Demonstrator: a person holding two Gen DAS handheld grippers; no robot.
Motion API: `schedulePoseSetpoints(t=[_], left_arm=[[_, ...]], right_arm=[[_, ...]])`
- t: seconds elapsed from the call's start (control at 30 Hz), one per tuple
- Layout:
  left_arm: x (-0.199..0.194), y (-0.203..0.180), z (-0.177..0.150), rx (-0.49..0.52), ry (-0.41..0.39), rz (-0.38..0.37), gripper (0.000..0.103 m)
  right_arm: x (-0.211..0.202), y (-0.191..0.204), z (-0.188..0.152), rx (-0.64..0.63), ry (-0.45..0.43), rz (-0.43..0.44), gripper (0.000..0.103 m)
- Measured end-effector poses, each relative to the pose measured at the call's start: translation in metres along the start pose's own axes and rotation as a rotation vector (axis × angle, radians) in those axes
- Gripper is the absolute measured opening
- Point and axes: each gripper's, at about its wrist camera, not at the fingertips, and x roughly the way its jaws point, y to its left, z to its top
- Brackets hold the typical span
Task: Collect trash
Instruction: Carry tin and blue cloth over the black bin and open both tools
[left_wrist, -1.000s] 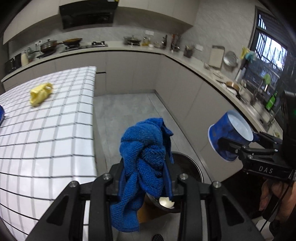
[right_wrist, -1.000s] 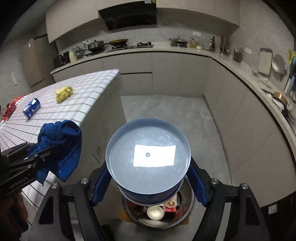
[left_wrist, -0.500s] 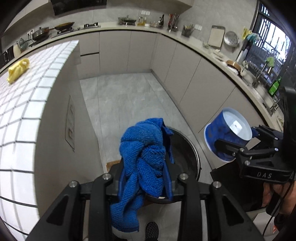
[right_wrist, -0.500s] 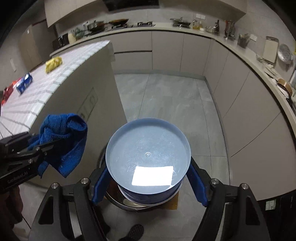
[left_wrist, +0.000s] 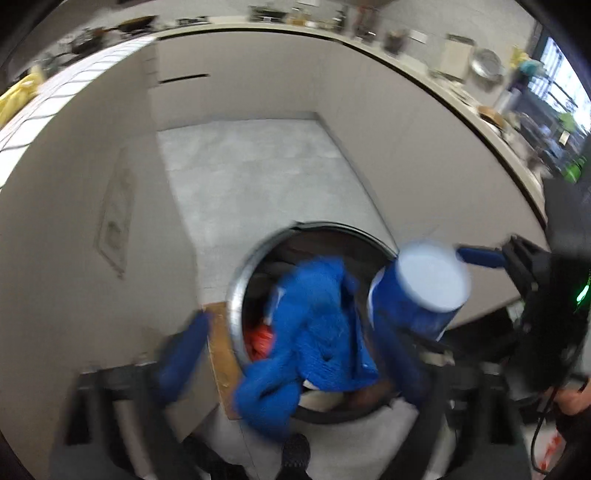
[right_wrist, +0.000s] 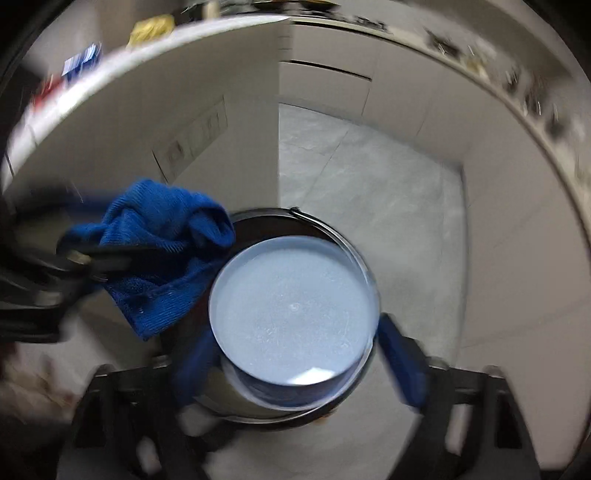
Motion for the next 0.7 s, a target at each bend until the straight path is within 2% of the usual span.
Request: schedulePoseSetpoints(t=[0.1, 0.33, 0.53, 0.7], left_arm=[[0.004, 0.007, 0.001, -0.024, 0.016, 0.032, 0.094], [0.005, 0.0, 0.0, -0.019, 0.019, 0.088, 0.096], [0.0, -0.009, 0.004, 0.004, 0.003, 0.101, 0.101], [-0.027, -0.016, 0.007, 0.019, -0.043, 0.105, 0.101]], right_arm=[[0.014, -0.008, -0.005, -0.012, 0.016, -0.017, 0.103], [0.015, -0.035, -0.007, 0.135, 0.013, -0.032, 0.103], [-0.002, -0.036, -0.004, 0.171, -0.012, -0.056, 0.103], [-0.026, -0.039, 0.005, 0.224, -0.043, -0.076, 0.103]])
